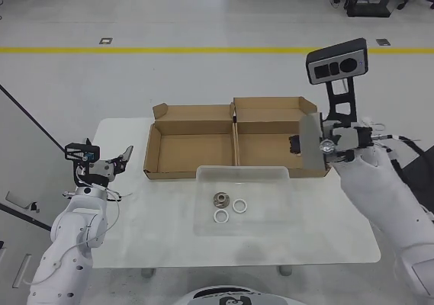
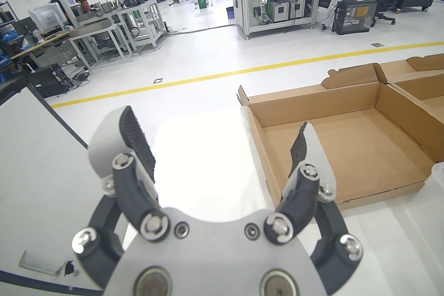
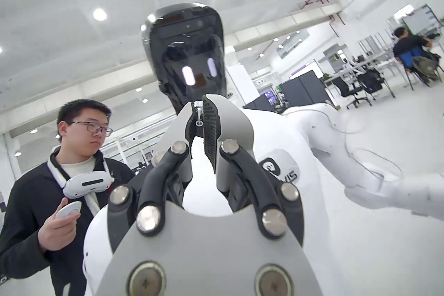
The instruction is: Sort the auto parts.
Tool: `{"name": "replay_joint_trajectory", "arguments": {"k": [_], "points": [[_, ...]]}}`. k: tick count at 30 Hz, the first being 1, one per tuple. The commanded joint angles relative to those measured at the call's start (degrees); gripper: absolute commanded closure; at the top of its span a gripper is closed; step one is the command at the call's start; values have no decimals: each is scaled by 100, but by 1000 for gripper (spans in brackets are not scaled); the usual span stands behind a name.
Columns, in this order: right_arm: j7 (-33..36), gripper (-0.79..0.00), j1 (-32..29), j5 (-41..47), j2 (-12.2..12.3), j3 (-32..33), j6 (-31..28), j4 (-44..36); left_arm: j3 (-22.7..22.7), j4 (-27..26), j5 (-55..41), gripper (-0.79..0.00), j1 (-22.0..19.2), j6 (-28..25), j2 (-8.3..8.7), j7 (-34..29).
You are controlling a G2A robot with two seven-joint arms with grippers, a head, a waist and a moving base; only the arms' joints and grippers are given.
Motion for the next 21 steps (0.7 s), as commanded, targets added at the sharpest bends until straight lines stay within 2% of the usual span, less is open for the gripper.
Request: {"name": "replay_joint_trajectory", "arguments": {"k": [1, 3, 9, 21], "points": [[-90, 0, 2, -213, -22, -17, 124, -15, 0, 0, 0, -785, 0, 0, 0, 0], [-135, 0, 36, -578, -28, -20, 338, -26, 0, 0, 0, -785, 0, 0, 0, 0], [-301, 0, -58, -776, -90, -11, 507, -97, 0, 0, 0, -785, 0, 0, 0, 0], [-532, 0, -582, 222, -297, 133, -89, -344, 0, 0, 0, -785, 0, 0, 0, 0]]}}
